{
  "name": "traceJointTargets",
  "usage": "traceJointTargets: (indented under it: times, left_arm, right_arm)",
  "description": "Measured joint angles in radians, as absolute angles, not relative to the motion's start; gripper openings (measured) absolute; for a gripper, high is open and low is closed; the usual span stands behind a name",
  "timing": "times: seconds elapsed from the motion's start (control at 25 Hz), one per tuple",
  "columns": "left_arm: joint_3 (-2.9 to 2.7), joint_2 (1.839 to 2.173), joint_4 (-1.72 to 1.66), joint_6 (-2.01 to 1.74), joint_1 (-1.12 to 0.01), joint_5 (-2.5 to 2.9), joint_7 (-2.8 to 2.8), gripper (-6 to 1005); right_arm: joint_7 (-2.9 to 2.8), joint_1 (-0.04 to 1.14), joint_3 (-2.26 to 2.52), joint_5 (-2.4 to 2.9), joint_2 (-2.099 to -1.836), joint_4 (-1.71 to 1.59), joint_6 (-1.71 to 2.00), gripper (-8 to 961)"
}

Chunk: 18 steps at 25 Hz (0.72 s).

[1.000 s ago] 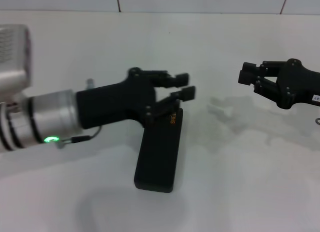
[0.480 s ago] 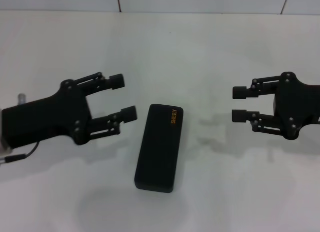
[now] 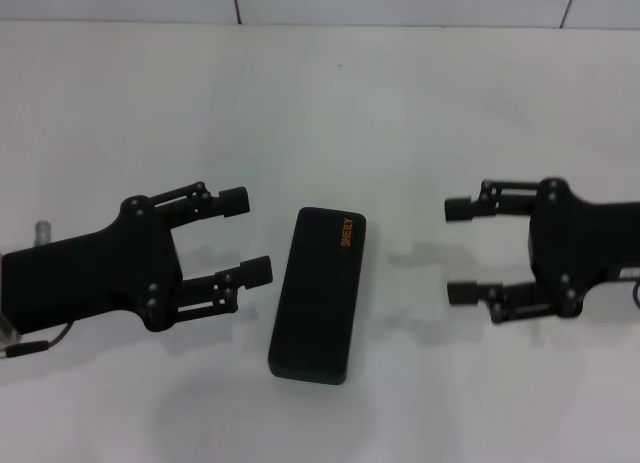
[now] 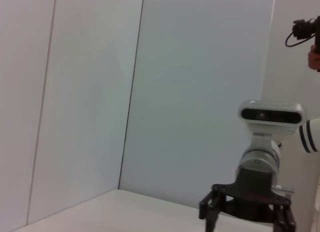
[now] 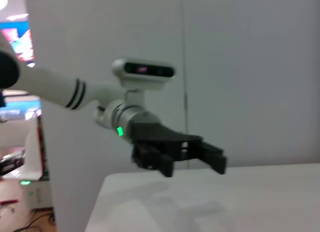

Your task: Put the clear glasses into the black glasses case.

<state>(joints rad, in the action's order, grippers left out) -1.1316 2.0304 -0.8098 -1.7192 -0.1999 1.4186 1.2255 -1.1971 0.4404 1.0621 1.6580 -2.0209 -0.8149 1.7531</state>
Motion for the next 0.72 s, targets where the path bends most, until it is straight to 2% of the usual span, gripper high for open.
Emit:
traceJointTargets:
  times: [0.12,0.72]
  left_arm:
    - [-1.128,2.035,-0.799,-1.719,-0.204,1.43,1.225,760]
    - [-1.128,2.043,-0.799,-1.727,-0.226,1.553,1.23,752]
  right_arm:
    - [-1.184,0.431,1.085,1.657,-2.021,-0.819,1.748,777]
    - [-1.159,0.416,1.086,1.647,-2.022,-0.832,1.742,773]
